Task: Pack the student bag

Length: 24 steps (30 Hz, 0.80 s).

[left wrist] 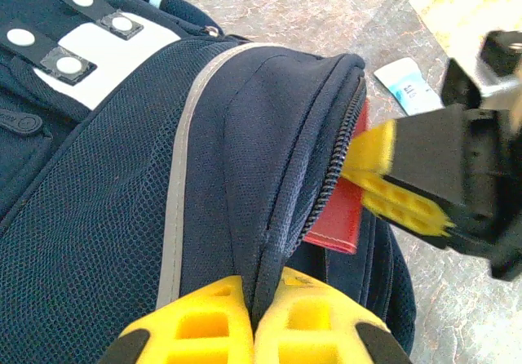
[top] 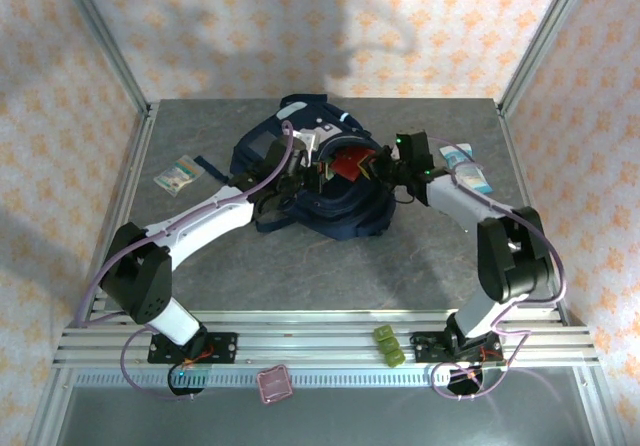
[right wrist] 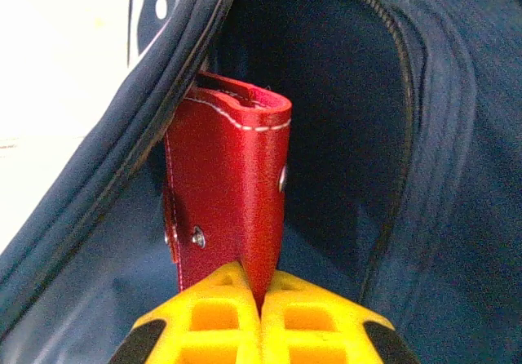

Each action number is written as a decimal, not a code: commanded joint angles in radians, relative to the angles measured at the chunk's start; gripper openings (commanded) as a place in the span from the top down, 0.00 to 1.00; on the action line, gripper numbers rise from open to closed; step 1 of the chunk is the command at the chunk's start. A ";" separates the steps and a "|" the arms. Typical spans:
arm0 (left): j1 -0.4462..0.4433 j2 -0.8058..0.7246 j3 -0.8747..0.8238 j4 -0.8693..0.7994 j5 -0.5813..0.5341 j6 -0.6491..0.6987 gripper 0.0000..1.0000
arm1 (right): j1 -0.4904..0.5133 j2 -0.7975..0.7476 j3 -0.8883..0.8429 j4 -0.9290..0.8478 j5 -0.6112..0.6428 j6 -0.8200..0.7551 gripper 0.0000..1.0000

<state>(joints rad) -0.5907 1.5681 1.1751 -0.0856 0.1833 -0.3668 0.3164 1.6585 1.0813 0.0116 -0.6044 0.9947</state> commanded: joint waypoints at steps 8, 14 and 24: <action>-0.021 -0.057 0.004 0.147 0.005 0.000 1.00 | 0.067 0.268 0.249 0.214 0.014 0.147 0.93; -0.020 -0.053 -0.019 0.129 -0.072 -0.007 1.00 | 0.086 0.179 0.145 0.105 0.037 0.024 0.56; -0.023 -0.019 -0.039 0.159 -0.009 -0.053 0.92 | 0.079 -0.233 -0.181 -0.096 0.185 -0.154 0.48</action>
<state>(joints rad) -0.6056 1.5673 1.1358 -0.0418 0.1474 -0.3897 0.4004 1.5078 0.9428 -0.0013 -0.5041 0.9142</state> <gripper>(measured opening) 0.058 0.518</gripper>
